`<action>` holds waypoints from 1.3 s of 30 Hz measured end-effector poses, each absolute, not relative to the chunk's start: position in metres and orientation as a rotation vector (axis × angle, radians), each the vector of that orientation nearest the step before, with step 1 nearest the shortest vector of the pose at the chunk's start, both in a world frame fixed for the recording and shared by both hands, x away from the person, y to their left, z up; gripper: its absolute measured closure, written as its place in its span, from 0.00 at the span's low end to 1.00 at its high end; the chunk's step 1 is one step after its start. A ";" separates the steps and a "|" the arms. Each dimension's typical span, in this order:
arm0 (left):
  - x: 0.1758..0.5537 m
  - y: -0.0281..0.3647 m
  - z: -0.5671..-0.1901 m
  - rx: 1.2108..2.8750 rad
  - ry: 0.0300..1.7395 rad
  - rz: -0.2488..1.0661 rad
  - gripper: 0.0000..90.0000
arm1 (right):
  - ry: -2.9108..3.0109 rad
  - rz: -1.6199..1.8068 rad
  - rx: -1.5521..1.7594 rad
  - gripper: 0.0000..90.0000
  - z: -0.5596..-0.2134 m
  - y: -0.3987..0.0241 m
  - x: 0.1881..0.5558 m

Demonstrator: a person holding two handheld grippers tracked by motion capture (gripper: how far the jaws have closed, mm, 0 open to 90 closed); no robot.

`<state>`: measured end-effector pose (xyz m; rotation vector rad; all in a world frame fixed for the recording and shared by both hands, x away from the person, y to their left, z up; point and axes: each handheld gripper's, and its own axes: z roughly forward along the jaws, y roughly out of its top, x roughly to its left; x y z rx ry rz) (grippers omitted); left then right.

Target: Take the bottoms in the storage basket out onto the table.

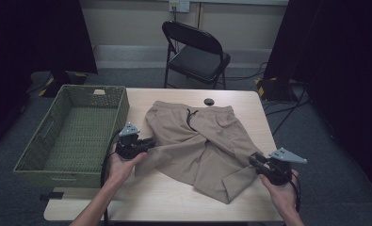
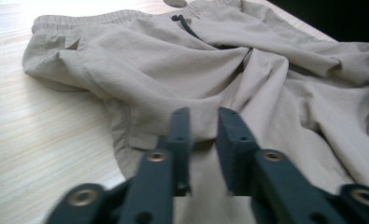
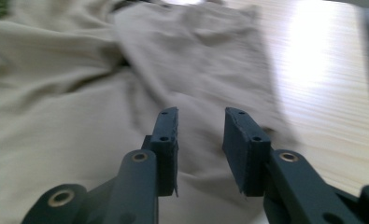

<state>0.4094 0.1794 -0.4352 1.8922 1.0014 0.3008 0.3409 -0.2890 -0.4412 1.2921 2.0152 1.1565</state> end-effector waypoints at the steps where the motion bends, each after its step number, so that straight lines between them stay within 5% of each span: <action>1: 0.409 0.178 -0.435 1.897 0.993 0.294 0.81 | 2.043 1.173 1.276 0.72 -0.442 -0.283 0.342; 6: 0.411 0.160 -0.448 1.966 0.910 0.176 0.78 | 2.212 1.173 1.207 0.72 -0.455 -0.253 0.355; 14: 0.413 0.118 -0.481 2.160 0.837 0.119 0.50 | 2.308 1.058 1.174 0.68 -0.477 -0.216 0.386; 22: 0.412 0.122 -0.486 2.267 0.863 0.239 0.86 | 2.390 0.956 1.126 0.69 -0.492 -0.206 0.391; 24: 0.414 0.126 -0.485 2.271 0.892 0.252 0.96 | 2.406 0.978 1.092 0.79 -0.492 -0.202 0.389; 28: 0.415 0.133 -0.482 2.257 0.927 0.285 0.99 | 2.473 1.014 1.030 0.99 -0.492 -0.195 0.383; 37: 0.409 0.155 -0.459 2.051 0.895 0.210 0.71 | 2.669 1.140 0.802 1.00 -0.481 -0.172 0.343; 39: 0.407 0.149 -0.462 2.076 0.847 0.169 0.64 | 2.653 1.143 0.810 0.91 -0.479 -0.175 0.340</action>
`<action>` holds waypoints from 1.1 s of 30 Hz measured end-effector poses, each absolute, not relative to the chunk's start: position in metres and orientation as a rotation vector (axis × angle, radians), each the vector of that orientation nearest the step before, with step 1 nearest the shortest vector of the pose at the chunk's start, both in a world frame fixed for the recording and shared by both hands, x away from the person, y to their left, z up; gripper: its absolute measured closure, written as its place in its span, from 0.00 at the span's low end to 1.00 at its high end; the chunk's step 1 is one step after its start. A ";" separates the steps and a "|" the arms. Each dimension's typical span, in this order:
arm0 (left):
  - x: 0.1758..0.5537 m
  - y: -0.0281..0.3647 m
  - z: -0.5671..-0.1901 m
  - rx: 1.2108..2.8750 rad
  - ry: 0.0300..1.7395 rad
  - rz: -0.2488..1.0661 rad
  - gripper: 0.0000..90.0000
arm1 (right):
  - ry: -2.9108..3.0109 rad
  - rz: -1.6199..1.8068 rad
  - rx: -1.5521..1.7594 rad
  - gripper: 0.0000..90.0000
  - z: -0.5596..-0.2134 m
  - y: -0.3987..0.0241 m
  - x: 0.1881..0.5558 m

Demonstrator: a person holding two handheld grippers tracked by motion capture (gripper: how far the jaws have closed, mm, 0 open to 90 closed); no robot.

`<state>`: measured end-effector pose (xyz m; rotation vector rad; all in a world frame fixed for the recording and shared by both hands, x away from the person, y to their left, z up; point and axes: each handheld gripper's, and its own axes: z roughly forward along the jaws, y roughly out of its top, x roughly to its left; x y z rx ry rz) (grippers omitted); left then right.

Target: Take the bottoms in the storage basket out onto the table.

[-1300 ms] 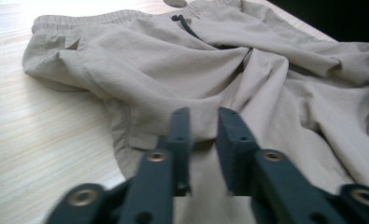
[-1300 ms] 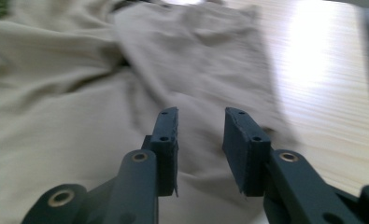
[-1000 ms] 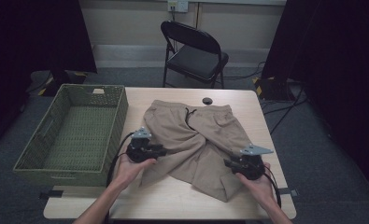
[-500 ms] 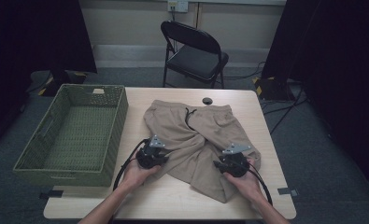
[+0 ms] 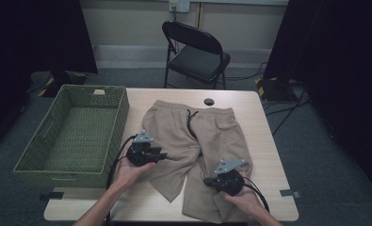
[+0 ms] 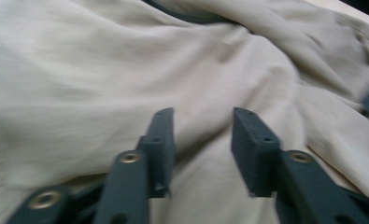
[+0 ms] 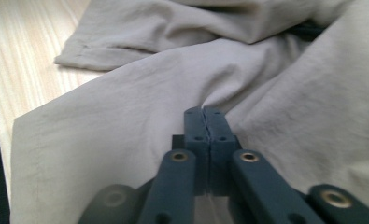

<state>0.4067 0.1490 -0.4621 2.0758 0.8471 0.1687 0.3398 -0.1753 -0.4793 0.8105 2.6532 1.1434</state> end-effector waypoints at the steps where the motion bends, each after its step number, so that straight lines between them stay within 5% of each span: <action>1: 0.406 0.145 -0.465 2.105 0.834 0.168 0.63 | 2.625 1.160 0.828 0.86 -0.476 -0.178 0.341; 7: 0.410 0.132 -0.487 2.259 0.846 0.169 0.69 | 2.345 1.108 1.082 0.74 -0.469 -0.208 0.372; 18: 0.391 0.139 -0.486 2.267 0.803 0.082 0.73 | 2.244 0.929 1.275 0.46 -0.496 -0.223 0.414; 33: 0.397 0.123 -0.491 2.163 0.860 -0.007 0.63 | 2.215 1.002 1.228 0.44 -0.503 -0.231 0.475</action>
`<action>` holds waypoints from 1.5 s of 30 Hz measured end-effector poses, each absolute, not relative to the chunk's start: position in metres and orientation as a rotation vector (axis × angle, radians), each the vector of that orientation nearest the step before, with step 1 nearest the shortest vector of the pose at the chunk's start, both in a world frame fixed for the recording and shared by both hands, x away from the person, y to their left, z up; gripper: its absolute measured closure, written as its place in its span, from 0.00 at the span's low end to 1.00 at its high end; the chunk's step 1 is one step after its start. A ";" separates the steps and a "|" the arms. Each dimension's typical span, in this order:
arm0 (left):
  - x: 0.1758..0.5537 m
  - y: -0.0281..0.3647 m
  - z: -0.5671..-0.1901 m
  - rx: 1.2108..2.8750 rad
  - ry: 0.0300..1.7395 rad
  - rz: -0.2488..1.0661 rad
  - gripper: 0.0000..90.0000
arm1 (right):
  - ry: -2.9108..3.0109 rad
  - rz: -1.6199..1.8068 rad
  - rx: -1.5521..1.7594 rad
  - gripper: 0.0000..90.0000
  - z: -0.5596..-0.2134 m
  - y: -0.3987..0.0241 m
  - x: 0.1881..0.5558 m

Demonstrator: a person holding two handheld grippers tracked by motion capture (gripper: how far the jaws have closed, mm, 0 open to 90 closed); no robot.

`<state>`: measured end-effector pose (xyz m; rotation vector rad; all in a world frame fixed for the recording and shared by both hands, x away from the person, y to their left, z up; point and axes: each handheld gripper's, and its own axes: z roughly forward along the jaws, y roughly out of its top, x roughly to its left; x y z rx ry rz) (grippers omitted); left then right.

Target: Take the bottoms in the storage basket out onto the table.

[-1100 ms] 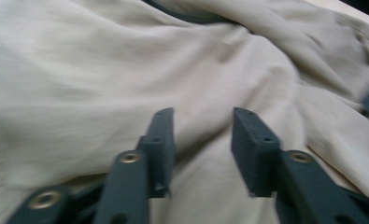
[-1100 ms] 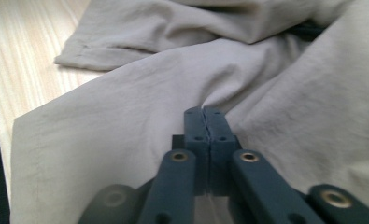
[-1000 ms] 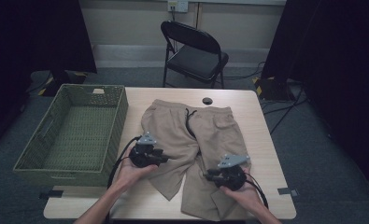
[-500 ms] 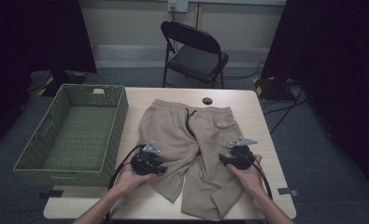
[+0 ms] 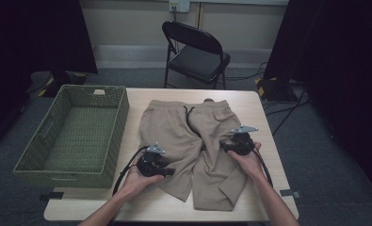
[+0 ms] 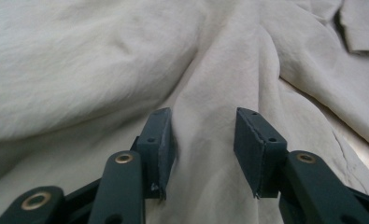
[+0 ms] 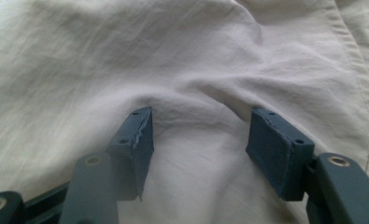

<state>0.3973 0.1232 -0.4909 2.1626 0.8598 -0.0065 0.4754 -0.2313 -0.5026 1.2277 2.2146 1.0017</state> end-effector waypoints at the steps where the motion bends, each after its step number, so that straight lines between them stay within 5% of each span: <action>1: 0.398 0.122 -0.491 2.161 0.859 -0.010 0.63 | 2.216 0.991 1.239 0.44 -0.502 -0.231 0.481; 7: 0.394 0.121 -0.486 2.174 0.797 -0.025 0.78 | 2.250 0.905 1.255 0.43 -0.489 -0.225 0.487; 16: 0.394 0.145 -0.476 2.140 0.818 0.021 0.85 | 2.252 0.983 1.210 0.47 -0.462 -0.234 0.415; 18: 0.394 0.152 -0.477 2.162 0.839 0.056 0.87 | 2.257 1.057 1.211 0.52 -0.456 -0.235 0.379; 21: 0.394 0.156 -0.483 2.213 0.852 0.084 0.87 | 2.336 1.073 1.173 0.73 -0.460 -0.230 0.347; 24: 0.392 0.157 -0.489 2.206 0.868 0.080 0.87 | 2.433 1.037 1.146 0.79 -0.470 -0.223 0.334; 36: 0.394 0.154 -0.489 2.203 0.867 0.079 0.82 | 2.538 0.959 1.032 0.59 -0.482 -0.207 0.326; 40: 0.394 0.154 -0.489 2.203 0.869 0.077 0.82 | 2.538 0.909 1.014 0.68 -0.484 -0.208 0.325; 43: 0.395 0.155 -0.490 2.190 0.878 0.064 0.82 | 2.524 0.890 0.999 0.90 -0.484 -0.211 0.327; 45: 0.395 0.155 -0.490 2.186 0.883 0.069 0.82 | 2.507 0.930 1.044 0.93 -0.480 -0.217 0.328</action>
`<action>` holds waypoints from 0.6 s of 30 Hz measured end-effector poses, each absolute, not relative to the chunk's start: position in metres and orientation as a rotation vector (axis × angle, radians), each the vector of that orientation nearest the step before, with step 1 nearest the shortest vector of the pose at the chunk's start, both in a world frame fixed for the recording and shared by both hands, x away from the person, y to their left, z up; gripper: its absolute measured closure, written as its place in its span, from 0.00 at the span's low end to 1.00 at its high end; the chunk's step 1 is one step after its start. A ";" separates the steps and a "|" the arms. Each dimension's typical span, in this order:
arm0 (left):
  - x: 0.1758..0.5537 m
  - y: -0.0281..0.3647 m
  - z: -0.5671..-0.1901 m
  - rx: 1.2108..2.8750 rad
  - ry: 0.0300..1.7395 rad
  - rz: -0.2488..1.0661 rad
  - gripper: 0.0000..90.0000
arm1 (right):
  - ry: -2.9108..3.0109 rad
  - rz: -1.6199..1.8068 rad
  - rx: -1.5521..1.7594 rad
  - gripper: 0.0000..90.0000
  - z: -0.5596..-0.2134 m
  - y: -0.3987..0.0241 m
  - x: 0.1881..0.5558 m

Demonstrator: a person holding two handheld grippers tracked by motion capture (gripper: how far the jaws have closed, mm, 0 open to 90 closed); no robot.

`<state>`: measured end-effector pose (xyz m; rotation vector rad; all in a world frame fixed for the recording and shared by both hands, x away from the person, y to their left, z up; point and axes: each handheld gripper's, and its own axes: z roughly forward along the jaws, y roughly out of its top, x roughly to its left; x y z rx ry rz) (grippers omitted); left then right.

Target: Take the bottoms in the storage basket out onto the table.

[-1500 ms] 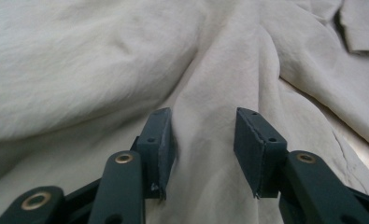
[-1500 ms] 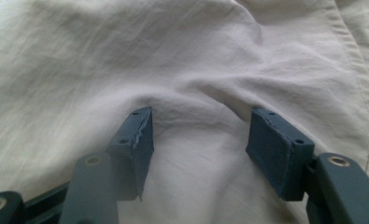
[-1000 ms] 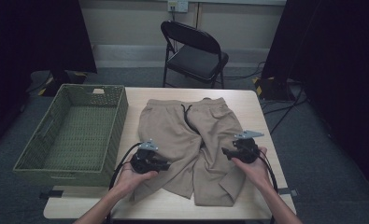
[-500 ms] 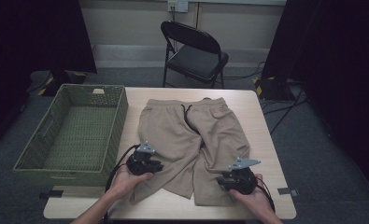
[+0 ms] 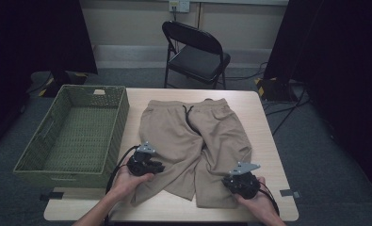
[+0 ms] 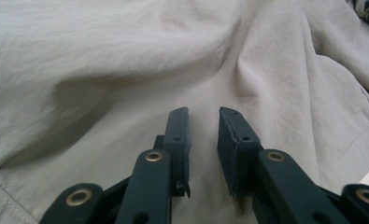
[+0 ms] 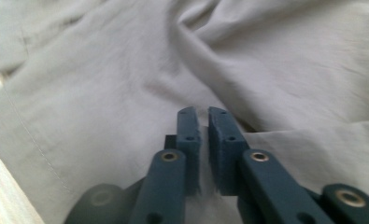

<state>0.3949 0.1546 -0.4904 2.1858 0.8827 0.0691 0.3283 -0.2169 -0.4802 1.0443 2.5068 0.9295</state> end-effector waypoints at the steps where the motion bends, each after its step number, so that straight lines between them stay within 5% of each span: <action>1: 0.395 0.154 -0.490 2.192 0.877 0.070 0.82 | 2.493 0.950 1.058 0.94 -0.478 -0.220 0.328; 18: 0.398 0.156 -0.489 2.185 0.918 0.046 0.83 | 2.182 1.090 1.299 0.94 -0.445 -0.303 0.277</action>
